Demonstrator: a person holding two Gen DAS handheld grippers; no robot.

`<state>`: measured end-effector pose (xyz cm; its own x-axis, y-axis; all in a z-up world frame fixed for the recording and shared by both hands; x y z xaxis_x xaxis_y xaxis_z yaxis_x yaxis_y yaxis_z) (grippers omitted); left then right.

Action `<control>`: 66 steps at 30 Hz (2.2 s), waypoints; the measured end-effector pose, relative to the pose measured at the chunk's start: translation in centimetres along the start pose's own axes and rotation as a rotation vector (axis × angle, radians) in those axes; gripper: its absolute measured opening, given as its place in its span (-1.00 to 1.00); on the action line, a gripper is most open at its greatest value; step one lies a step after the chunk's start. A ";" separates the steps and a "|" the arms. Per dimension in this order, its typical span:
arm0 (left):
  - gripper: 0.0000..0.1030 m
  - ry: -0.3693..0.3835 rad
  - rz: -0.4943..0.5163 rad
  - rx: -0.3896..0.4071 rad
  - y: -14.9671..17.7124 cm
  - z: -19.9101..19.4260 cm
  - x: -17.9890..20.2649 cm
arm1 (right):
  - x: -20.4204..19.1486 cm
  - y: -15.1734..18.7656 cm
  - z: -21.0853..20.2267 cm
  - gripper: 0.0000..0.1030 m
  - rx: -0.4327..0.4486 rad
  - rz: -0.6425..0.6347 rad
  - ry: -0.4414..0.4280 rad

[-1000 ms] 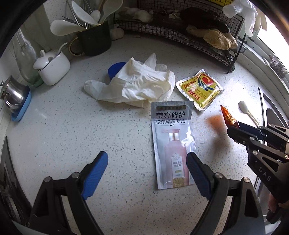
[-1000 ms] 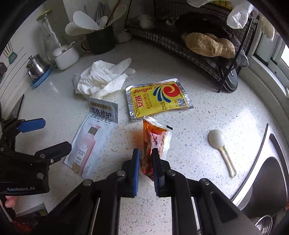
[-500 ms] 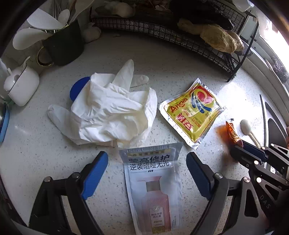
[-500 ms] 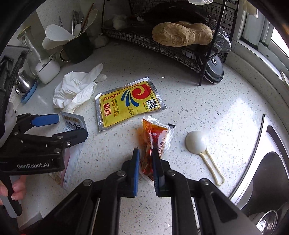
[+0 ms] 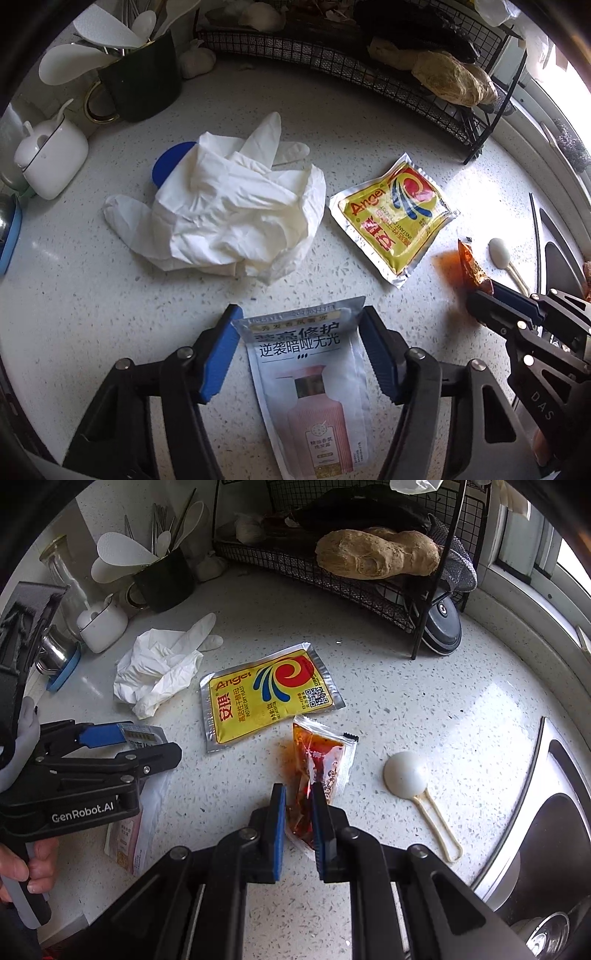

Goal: Collect trash
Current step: 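Grasp the white shampoo sachet with the left gripper and lift it, then carry the sachet and sauce packet down toward the red bucket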

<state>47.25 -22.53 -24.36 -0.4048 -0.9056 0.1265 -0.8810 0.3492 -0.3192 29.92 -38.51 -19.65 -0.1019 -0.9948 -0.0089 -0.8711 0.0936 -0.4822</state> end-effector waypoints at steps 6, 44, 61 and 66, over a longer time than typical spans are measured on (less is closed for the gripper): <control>0.22 0.008 -0.021 0.019 2.3 -2.4 -0.9 | -1.8 0.8 -1.1 -0.77 0.007 -0.034 -0.012; 0.21 -0.016 -0.182 0.176 30.8 -19.8 -6.6 | -21.5 16.7 -14.0 -0.77 0.084 -0.292 -0.114; 0.21 -0.012 -0.317 -0.013 44.4 -10.0 -10.2 | -26.0 28.2 -6.5 -0.77 -0.098 -0.352 -0.156; 0.21 -0.025 -0.321 -0.056 46.2 -4.3 -11.7 | -26.1 30.4 -1.4 -0.77 -0.144 -0.345 -0.153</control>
<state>10.25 5.22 -36.57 -0.0985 -0.9771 0.1886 -0.9750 0.0568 -0.2149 5.43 -9.59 -32.86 0.2716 -0.9624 -0.0029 -0.9010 -0.2532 -0.3521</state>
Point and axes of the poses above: each gripper's, at about its wrist camera, not at the fingertips, and z roughly the way its jaws point, x to its right, y to its underside, the point moved 9 cm from there along z, roughly the way its jaws point, and after that the axes turned 8 degrees about -z, right-handed, at the moved point
